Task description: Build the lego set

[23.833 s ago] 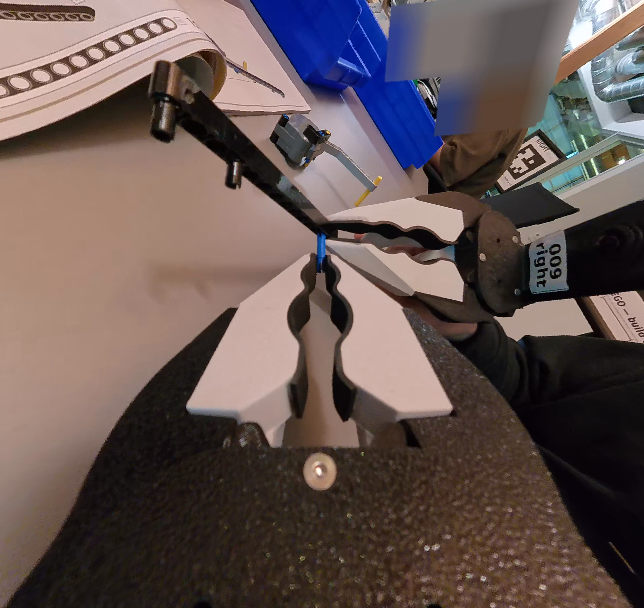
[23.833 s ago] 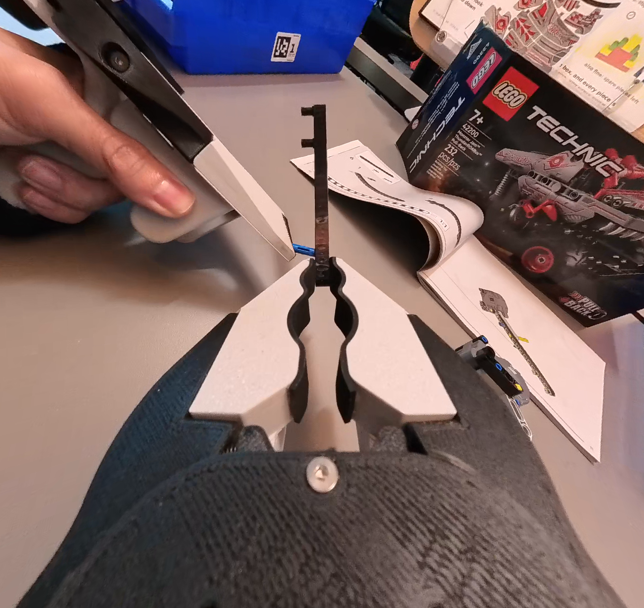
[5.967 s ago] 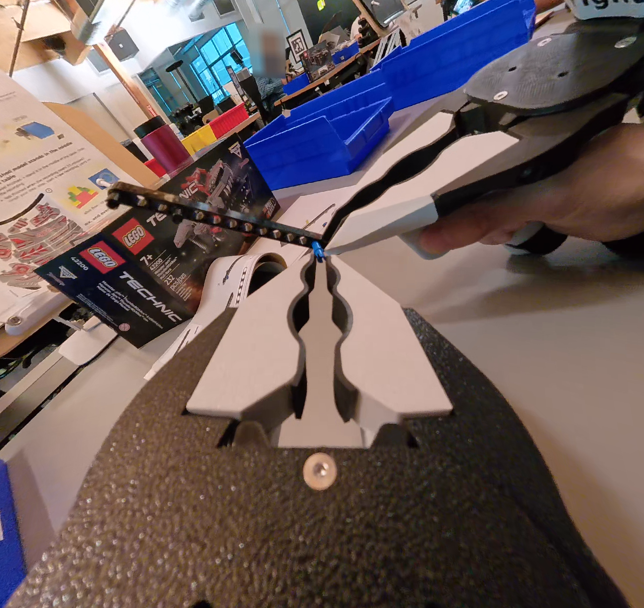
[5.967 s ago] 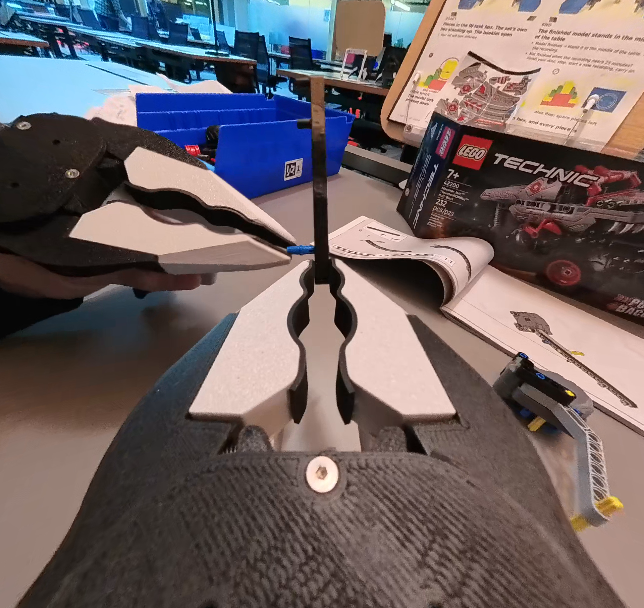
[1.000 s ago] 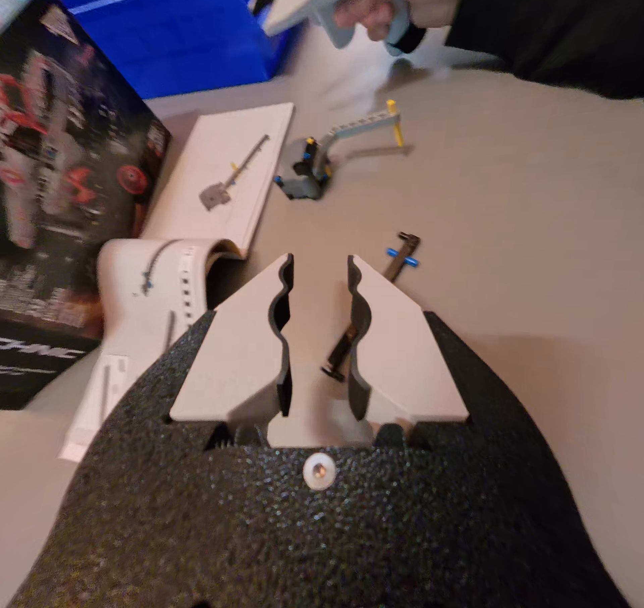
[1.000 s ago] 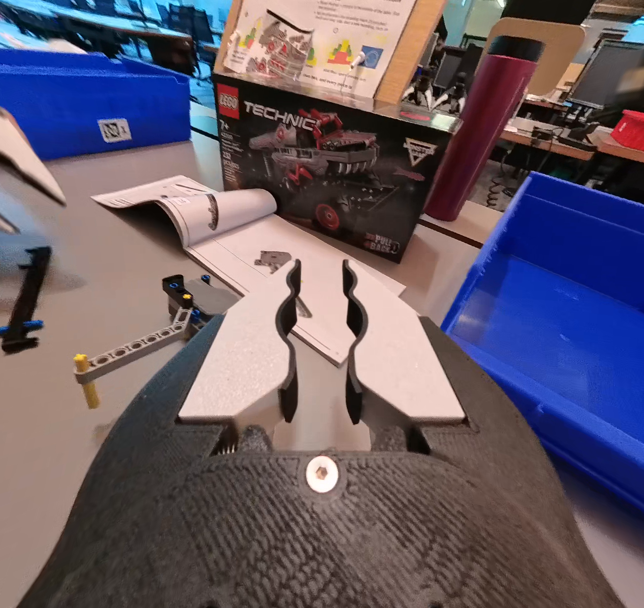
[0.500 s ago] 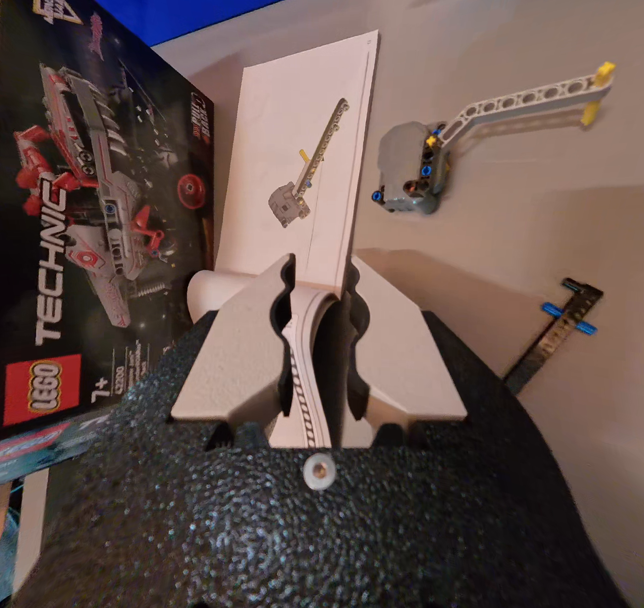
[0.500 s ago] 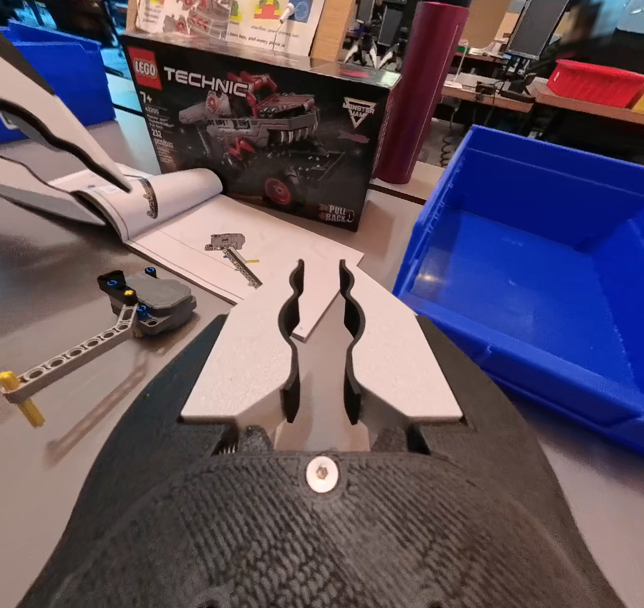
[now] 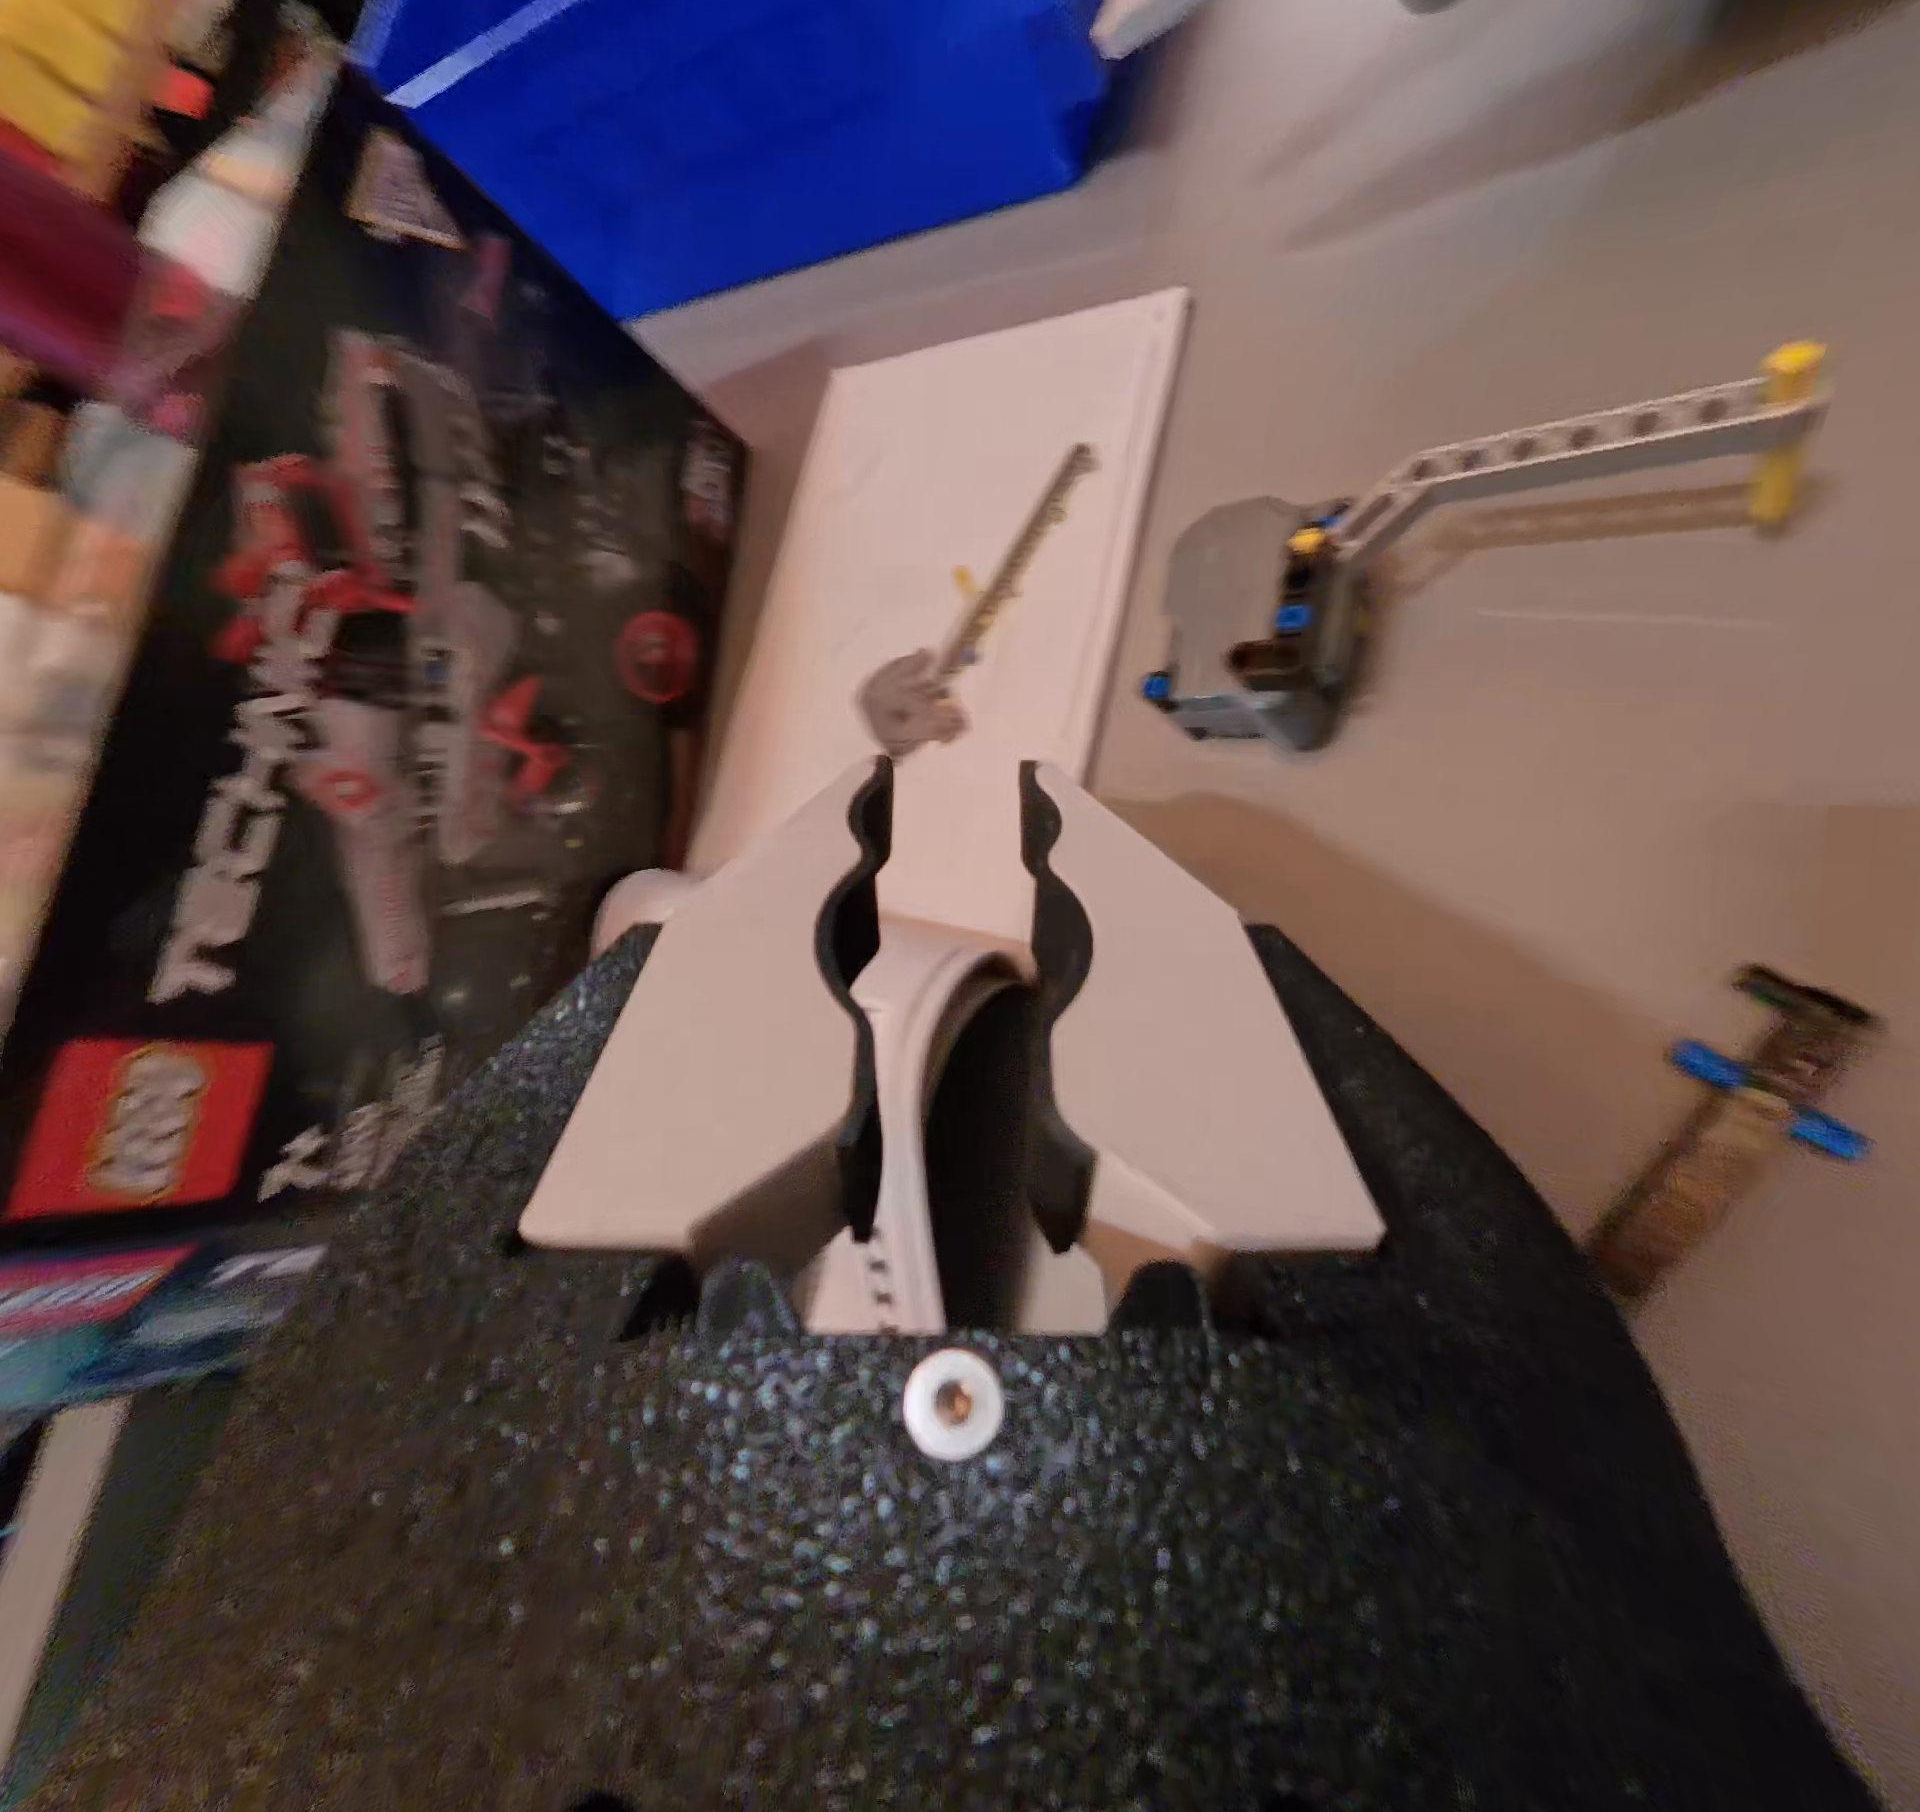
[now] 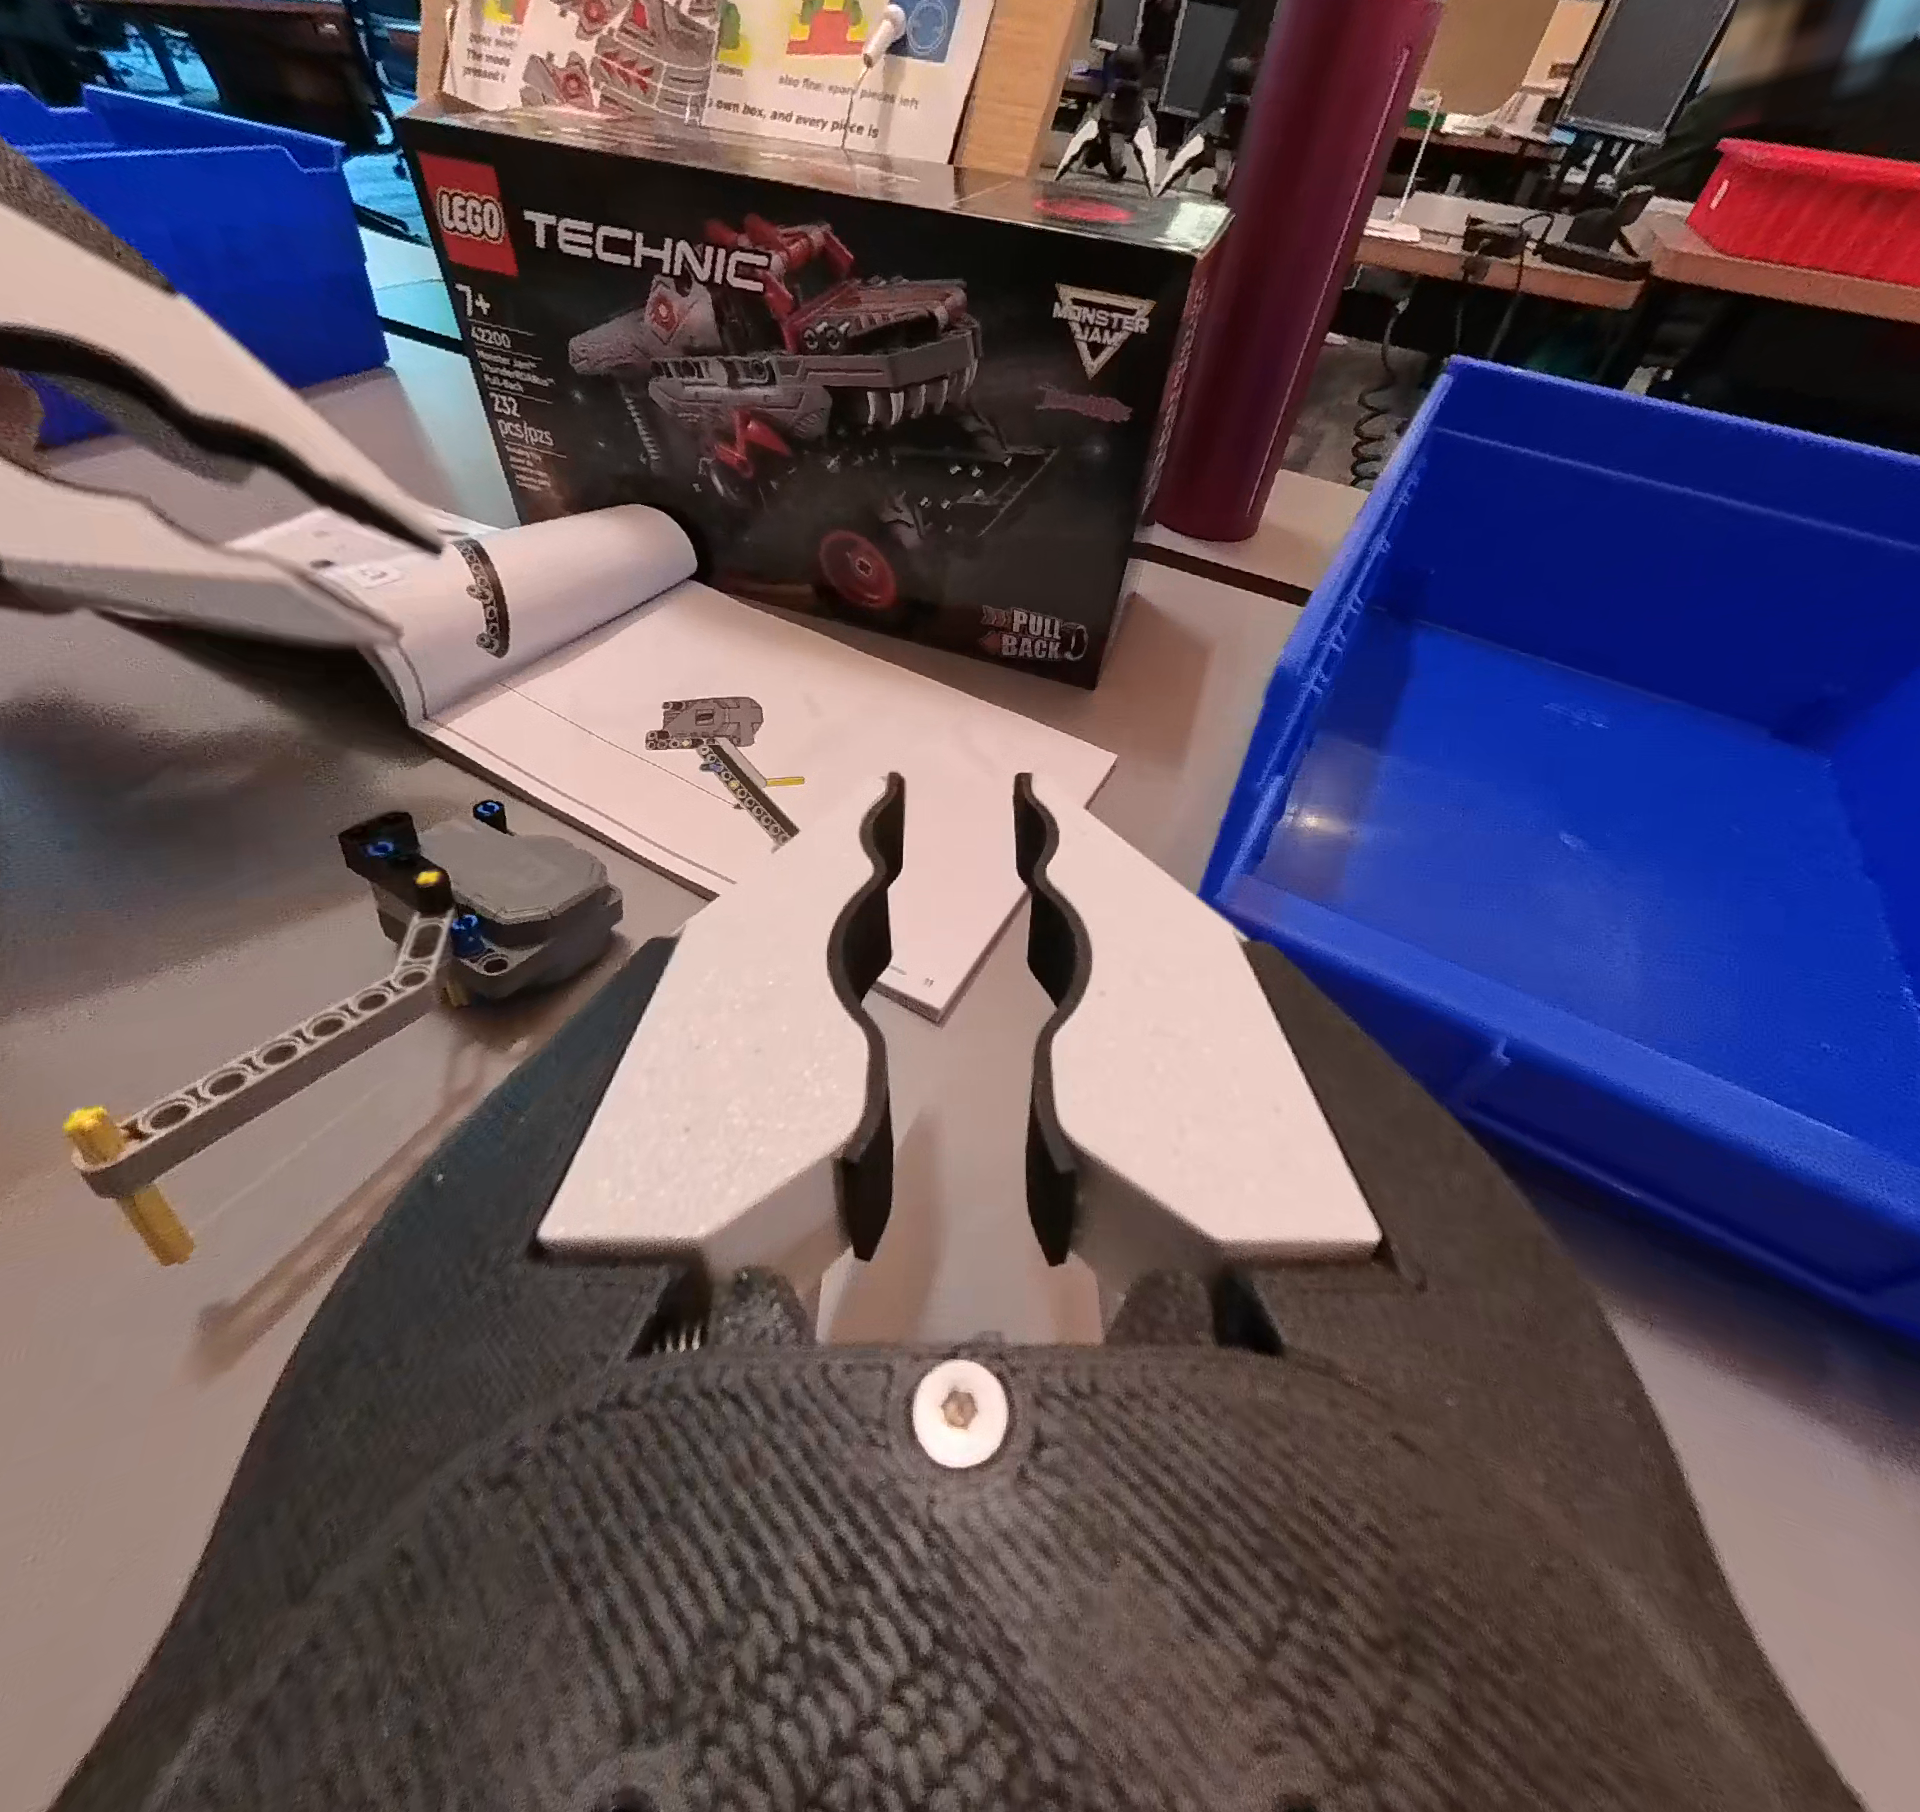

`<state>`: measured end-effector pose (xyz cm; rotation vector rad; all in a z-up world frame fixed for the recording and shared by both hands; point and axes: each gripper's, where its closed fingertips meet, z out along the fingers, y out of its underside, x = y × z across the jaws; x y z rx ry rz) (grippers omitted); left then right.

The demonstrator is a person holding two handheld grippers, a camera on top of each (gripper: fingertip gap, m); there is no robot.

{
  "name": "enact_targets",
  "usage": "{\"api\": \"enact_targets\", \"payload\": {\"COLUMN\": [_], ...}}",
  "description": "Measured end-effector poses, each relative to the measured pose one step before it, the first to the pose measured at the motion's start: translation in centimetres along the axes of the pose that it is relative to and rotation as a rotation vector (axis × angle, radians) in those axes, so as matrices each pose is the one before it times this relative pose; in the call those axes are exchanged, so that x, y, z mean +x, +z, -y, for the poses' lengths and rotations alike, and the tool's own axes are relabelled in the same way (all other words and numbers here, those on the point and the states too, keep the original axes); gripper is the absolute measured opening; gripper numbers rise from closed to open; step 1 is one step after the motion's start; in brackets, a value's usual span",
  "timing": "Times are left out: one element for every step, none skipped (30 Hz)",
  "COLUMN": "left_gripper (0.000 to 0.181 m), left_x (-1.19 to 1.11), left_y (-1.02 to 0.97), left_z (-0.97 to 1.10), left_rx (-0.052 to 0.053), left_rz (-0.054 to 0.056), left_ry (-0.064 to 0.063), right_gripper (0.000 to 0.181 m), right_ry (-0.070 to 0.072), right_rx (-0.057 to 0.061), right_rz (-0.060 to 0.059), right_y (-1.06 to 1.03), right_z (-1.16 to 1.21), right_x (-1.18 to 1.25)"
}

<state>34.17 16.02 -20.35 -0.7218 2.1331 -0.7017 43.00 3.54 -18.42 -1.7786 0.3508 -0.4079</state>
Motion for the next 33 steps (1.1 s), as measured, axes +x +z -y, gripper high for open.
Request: {"api": "enact_targets", "payload": {"left_gripper": [0.02, 0.019, 0.018, 0.018, 0.017, 0.014, 0.01, 0.005, 0.002, 0.0, 0.0, 0.0, 0.0, 0.0, 0.0, 0.0, 0.0, 0.0, 0.0, 0.0, 0.0, 0.0, 0.0, 0.0, 0.0, 0.0, 0.0, 0.0, 0.0, 0.0, 0.0, 0.0, 0.0], "left_x": [-0.984, -0.902, -0.928, -1.002, -1.093, -1.054, -0.836, -0.769, -0.855, -0.576, -0.11, 0.36, 0.626, 0.497, 0.441, 0.527, 0.308, -0.036, -0.19, -0.277, -0.345, -0.207, -0.057, -0.091, -0.138, -0.068, 0.002, -0.013, 0.023, 0.014, -0.013, 0.009, -0.029], "left_y": [-0.262, -0.309, -0.416, -0.567, -0.717, -0.817, -0.79, -0.586, -0.351, -0.149, -0.006, 0.072, 0.107, 0.134, 0.135, 0.124, 0.102, 0.059, 0.004, -0.022, -0.049, -0.048, -0.052, -0.041, -0.02, 0.008, 0.0, 0.016, 0.027, 0.028, 0.011, 0.002, -0.008], "left_z": [-0.137, -0.039, 0.166, 0.442, 0.637, 0.592, 0.329, 0.052, -0.229, -0.272, -0.104, 0.016, -0.062, -0.175, -0.196, -0.164, -0.151, -0.11, -0.039, -0.022, 0.005, 0.101, 0.14, 0.024, -0.079, -0.095, -0.083, -0.083, -0.093, -0.088, -0.055, -0.014, -0.015], "left_rx": [0.0099, 0.0181, 0.0343, 0.0561, 0.0752, 0.0701, 0.0423, 0.0149, -0.0099, -0.0205, -0.0176, -0.0132, -0.0161, -0.0214, -0.0188, -0.0144, -0.0159, -0.0149, -0.0094, -0.0066, -0.0024, 0.0076, 0.0129, 0.0075, -0.0003, -0.002, -0.001, -0.0007, -0.0023, -0.0039, -0.002, -0.0011, -0.0011], "left_rz": [0.0575, 0.056, 0.0621, 0.0742, 0.0876, 0.0898, 0.0742, 0.0655, 0.0707, 0.0521, 0.0222, -0.0069, -0.02, -0.0075, -0.004, -0.0117, -0.0017, 0.0173, 0.0238, 0.0287, 0.0335, 0.0226, 0.0111, 0.0093, 0.0084, 0.001, -0.0021, 0.0, -0.0024, -0.0012, 0.0004, -0.0012, 0.0013], "left_ry": [0.0082, 0.0043, 0.0023, -0.0012, -0.008, -0.009, 0.0114, 0.0383, 0.0458, 0.0487, 0.0487, 0.0467, 0.0416, 0.0321, 0.0263, 0.0247, 0.0222, 0.0229, 0.0227, 0.0109, -0.0071, -0.0187, -0.0193, -0.0117, -0.0064, -0.007, -0.0081, -0.0054, -0.0011, 0.0005, 0.0009, 0.0014, 0.0015], "right_gripper": [0.019, 0.019, 0.019, 0.019, 0.019, 0.019, 0.019, 0.019, 0.019, 0.018, 0.018, 0.018, 0.018, 0.018, 0.018, 0.019, 0.019, 0.019, 0.019, 0.019, 0.019, 0.019, 0.019, 0.019, 0.019, 0.019, 0.019, 0.019, 0.019, 0.019, 0.019, 0.019, 0.019], "right_ry": [-0.0029, -0.0028, -0.0015, 0.0021, 0.0068, 0.012, 0.0161, 0.0145, 0.0099, 0.0094, 0.0073, -0.0005, -0.0054, -0.0078, -0.0095, -0.0114, -0.0111, -0.0096, -0.0087, -0.0073, -0.0045, -0.003, -0.0024, -0.0014, -0.001, -0.0015, -0.0008, -0.0007, -0.0025, -0.003, -0.0022, -0.0028, -0.0037], "right_rx": [0.0023, 0.0031, 0.0014, -0.0012, -0.0031, -0.0024, -0.0011, 0.0026, 0.0085, 0.0079, -0.0008, -0.0026, -0.0047, -0.0061, -0.008, -0.0074, -0.0057, -0.0051, -0.0058, -0.0053, -0.0042, -0.003, -0.0022, -0.0009, 0.0007, 0.0013, -0.0004, -0.0023, -0.0022, -0.002, -0.0028, -0.0029, -0.0023], "right_rz": [0.0037, 0.0017, -0.0012, -0.005, -0.0044, -0.0041, -0.0026, 0.002, 0.0029, 0.0006, -0.0016, -0.0042, -0.0031, 0.0002, 0.0023, 0.0047, 0.0012, -0.0014, 0.0014, 0.0047, 0.0021, -0.0009, 0.0005, 0.001, -0.0015, -0.0017, 0.0005, 0.0018, 0.0013, 0.0012, 0.0016, 0.0014, 0.0016], "right_y": [0.036, 0.008, 0.0, 0.003, 0.001, 0.011, 0.006, -0.023, -0.042, -0.008, 0.009, 0.022, 0.049, 0.064, 0.085, 0.073, 0.066, 0.056, 0.053, 0.06, 0.043, 0.032, 0.021, 0.009, -0.004, -0.017, 0.01, 0.025, 0.025, 0.018, 0.03, 0.027, 0.025], "right_z": [0.066, 0.088, 0.043, -0.026, -0.088, -0.093, -0.067, 0.028, 0.091, 0.073, -0.01, -0.038, -0.056, -0.067, -0.104, -0.086, -0.074, -0.057, -0.077, -0.06, -0.052, -0.034, -0.027, -0.017, 0.008, 0.014, 0.0, -0.03, -0.027, -0.024, -0.031, -0.042, -0.024], "right_x": [-0.132, -0.077, -0.025, 0.072, 0.103, 0.128, 0.099, 0.028, 0.013, 0.03, 0.043, 0.03, -0.02, -0.085, -0.13, -0.175, -0.129, -0.084, -0.109, -0.132, -0.079, -0.016, -0.03, -0.023, 0.011, 0.004, -0.018, -0.03, -0.033, -0.046, -0.042, -0.046, -0.051]}}
